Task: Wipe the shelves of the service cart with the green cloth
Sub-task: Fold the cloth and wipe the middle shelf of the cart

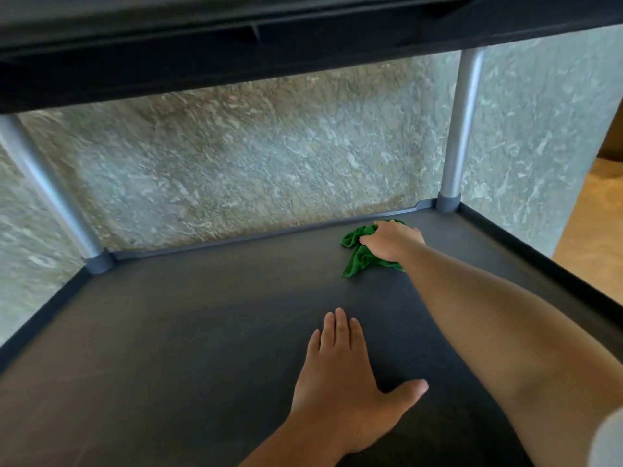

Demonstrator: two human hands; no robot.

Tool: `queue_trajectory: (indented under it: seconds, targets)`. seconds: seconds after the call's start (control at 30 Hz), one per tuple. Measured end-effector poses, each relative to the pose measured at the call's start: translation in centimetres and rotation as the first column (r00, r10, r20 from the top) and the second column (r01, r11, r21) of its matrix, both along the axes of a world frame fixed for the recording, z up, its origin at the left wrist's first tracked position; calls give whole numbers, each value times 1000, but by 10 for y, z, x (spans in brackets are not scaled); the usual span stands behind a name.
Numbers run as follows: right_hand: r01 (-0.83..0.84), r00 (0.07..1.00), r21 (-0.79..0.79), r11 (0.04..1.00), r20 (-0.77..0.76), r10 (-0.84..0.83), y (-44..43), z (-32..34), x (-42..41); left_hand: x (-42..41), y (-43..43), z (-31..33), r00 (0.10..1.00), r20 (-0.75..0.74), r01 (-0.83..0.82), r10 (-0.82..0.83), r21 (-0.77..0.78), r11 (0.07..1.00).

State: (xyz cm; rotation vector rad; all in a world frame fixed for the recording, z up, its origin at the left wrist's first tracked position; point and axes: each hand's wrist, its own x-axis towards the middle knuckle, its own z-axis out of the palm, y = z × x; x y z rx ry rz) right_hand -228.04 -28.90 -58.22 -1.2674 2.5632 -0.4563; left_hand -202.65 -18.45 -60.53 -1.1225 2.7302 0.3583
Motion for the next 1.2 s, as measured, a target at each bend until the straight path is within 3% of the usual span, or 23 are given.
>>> queue_trajectory:
  seconds: [0.33, 0.57, 0.87, 1.2]
  targets:
    - [38, 999, -25, 999, 0, -38, -19, -2, -12, -12, -4, 7, 996, 78, -35, 31, 45, 998]
    - [-34, 999, 1, 999, -29, 34, 14, 4, 0, -3, 1, 4, 1000, 12, -24, 24, -32, 999]
    - [-142, 989, 71, 987, -43, 145, 133, 8, 32, 0, 13, 1, 999, 12, 42, -41, -105, 994]
    - [-158, 985, 311, 937, -15, 172, 322, 28, 91, -2, 24, 4, 997, 32, 68, -65, -104, 992]
